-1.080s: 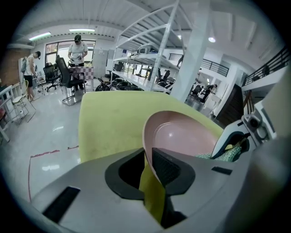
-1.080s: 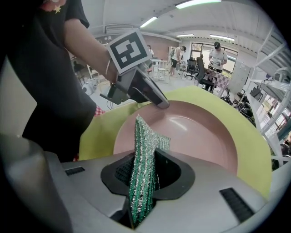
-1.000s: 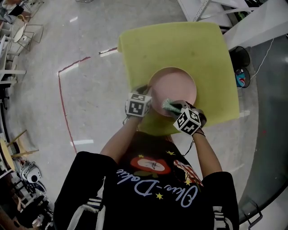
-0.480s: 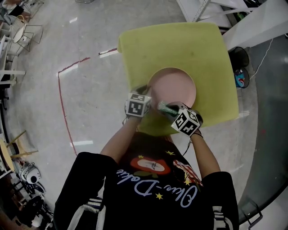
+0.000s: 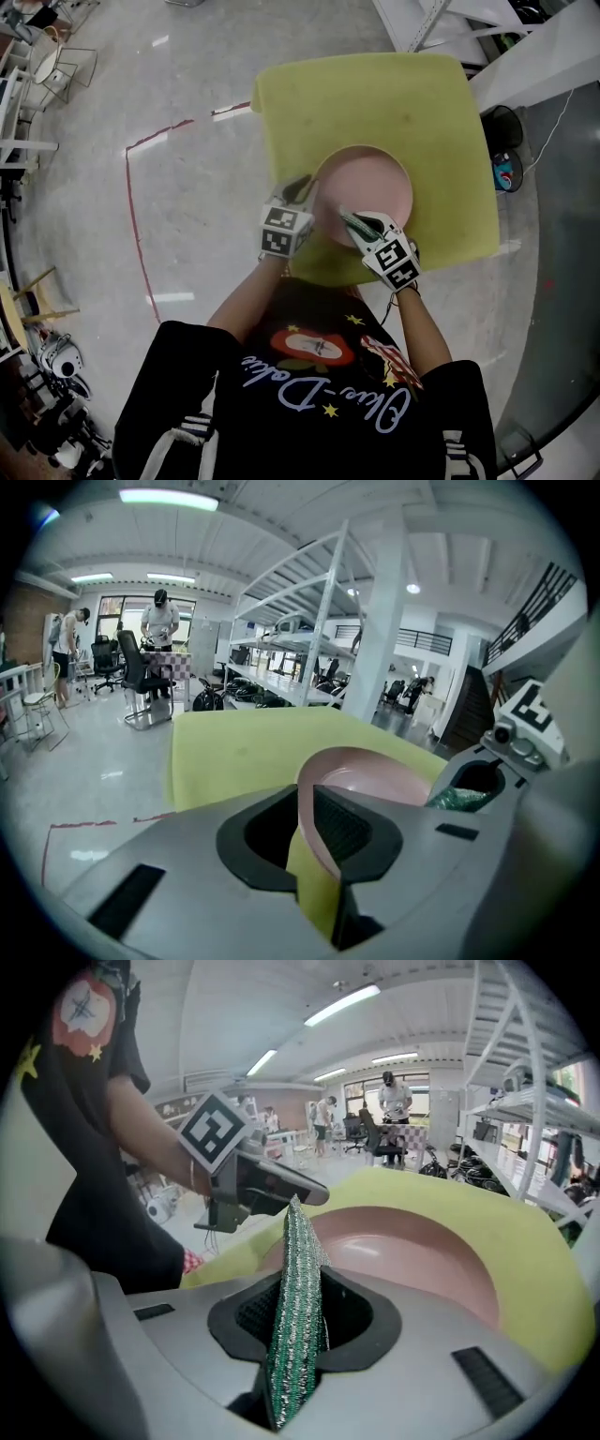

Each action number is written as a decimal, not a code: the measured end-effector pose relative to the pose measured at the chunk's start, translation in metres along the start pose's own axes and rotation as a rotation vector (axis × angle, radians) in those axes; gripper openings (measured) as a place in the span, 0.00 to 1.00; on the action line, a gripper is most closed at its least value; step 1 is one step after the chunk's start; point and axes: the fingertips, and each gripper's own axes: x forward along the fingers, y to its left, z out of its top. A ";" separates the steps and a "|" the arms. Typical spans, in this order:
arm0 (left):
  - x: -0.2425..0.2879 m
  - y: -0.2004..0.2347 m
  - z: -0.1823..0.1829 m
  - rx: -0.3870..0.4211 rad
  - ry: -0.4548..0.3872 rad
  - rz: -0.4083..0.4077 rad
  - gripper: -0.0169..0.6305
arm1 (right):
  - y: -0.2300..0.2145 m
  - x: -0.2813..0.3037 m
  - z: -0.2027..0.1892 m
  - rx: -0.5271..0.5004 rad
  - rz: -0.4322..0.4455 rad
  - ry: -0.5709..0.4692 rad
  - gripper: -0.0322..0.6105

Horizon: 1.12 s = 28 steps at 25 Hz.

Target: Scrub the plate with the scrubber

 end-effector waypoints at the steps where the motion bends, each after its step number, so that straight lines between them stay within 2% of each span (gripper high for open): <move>1: -0.005 -0.001 0.005 0.010 -0.013 -0.004 0.09 | -0.004 -0.003 0.006 0.032 -0.018 -0.036 0.15; 3: -0.015 -0.001 0.014 0.017 -0.044 -0.014 0.07 | -0.015 -0.012 0.024 0.093 -0.064 -0.117 0.15; 5: -0.026 0.000 0.022 -0.010 -0.076 -0.025 0.06 | -0.026 -0.022 0.043 0.137 -0.120 -0.200 0.15; 9: -0.043 0.003 0.036 -0.040 -0.119 -0.013 0.04 | -0.039 -0.041 0.076 0.144 -0.187 -0.337 0.15; 16: -0.064 -0.012 0.065 0.069 -0.135 -0.029 0.03 | -0.057 -0.078 0.126 0.148 -0.251 -0.543 0.15; 21: -0.070 -0.022 0.073 0.100 -0.140 -0.046 0.03 | -0.056 -0.093 0.146 0.173 -0.255 -0.607 0.15; 28: -0.077 -0.026 0.078 0.087 -0.158 -0.058 0.03 | -0.048 -0.101 0.159 0.160 -0.237 -0.634 0.15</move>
